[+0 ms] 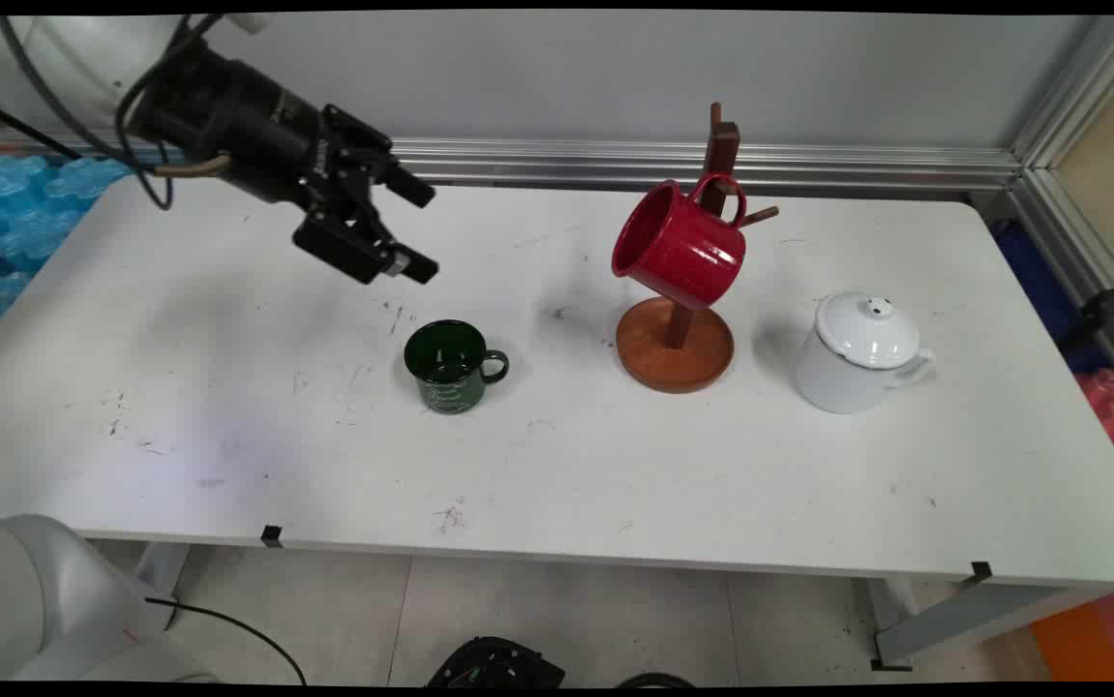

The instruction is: Pick up the red mug from the rack

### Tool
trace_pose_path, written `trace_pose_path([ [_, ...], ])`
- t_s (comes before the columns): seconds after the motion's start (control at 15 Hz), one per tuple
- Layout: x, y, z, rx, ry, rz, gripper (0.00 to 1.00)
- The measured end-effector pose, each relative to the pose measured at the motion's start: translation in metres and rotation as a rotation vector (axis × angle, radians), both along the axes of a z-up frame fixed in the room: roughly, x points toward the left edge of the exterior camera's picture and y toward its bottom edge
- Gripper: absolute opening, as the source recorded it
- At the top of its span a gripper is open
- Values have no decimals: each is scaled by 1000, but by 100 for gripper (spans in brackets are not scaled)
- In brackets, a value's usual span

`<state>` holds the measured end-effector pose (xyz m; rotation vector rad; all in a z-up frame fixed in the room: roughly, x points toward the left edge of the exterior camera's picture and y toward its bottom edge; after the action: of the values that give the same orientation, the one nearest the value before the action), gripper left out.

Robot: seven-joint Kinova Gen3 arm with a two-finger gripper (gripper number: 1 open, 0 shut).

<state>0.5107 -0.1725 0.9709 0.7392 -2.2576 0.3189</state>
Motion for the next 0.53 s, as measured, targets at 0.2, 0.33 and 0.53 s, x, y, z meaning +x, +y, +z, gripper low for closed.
trace_pose_path([
  [0.2,-11,-9,-1,-5,26,-2,100],
  [0.33,-18,-13,-3,-6,36,-4,100],
  [0.53,-30,-22,-8,-3,57,-6,100],
])
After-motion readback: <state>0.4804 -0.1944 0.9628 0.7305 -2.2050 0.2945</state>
